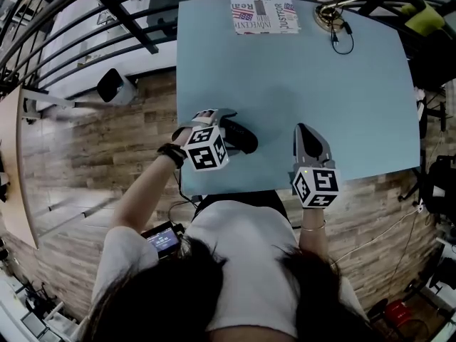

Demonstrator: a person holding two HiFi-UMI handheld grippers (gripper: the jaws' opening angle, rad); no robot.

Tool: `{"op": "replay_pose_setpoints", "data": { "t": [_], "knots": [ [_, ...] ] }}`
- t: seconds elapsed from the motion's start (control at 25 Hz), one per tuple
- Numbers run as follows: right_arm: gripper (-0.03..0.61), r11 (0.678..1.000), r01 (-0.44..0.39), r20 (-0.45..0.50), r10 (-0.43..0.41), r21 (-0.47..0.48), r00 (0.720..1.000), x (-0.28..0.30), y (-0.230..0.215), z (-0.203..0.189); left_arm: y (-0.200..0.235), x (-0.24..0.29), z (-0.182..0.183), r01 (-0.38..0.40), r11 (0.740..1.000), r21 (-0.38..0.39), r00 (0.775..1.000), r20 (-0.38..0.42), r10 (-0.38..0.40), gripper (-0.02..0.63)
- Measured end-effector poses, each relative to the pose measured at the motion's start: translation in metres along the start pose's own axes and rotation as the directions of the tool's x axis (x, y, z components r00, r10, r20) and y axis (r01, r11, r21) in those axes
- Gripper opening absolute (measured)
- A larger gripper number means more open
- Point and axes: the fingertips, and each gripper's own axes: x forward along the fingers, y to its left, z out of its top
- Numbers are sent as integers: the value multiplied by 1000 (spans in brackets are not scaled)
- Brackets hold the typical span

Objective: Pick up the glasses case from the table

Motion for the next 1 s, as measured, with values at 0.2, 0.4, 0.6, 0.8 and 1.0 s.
{"op": "replay_pose_setpoints", "data": {
  "t": [0.2, 0.4, 0.6, 0.8, 1.0],
  "knots": [
    [2, 1000, 15, -11, -15, 9, 1000, 0, -3, -5, -7, 21, -8, 88, 992, 90, 994, -66, -82, 468],
    [2, 999, 33, -23, -33, 20, 999, -1, -7, -10, -16, 37, -18, 181, 971, 156, 977, -141, -159, 468],
    [2, 999, 43, -28, -42, 27, 999, 1, -7, -12, -21, 49, -25, 248, 950, 191, 959, -187, -213, 468],
    [2, 998, 61, -37, -60, 35, 998, -2, -10, -17, -21, 61, -30, 288, 934, 213, 945, -223, -241, 466],
    [2, 995, 92, -40, -90, 47, 995, -10, -18, -20, -22, 71, -34, 323, 912, 254, 930, -265, -256, 466]
  ]
}}
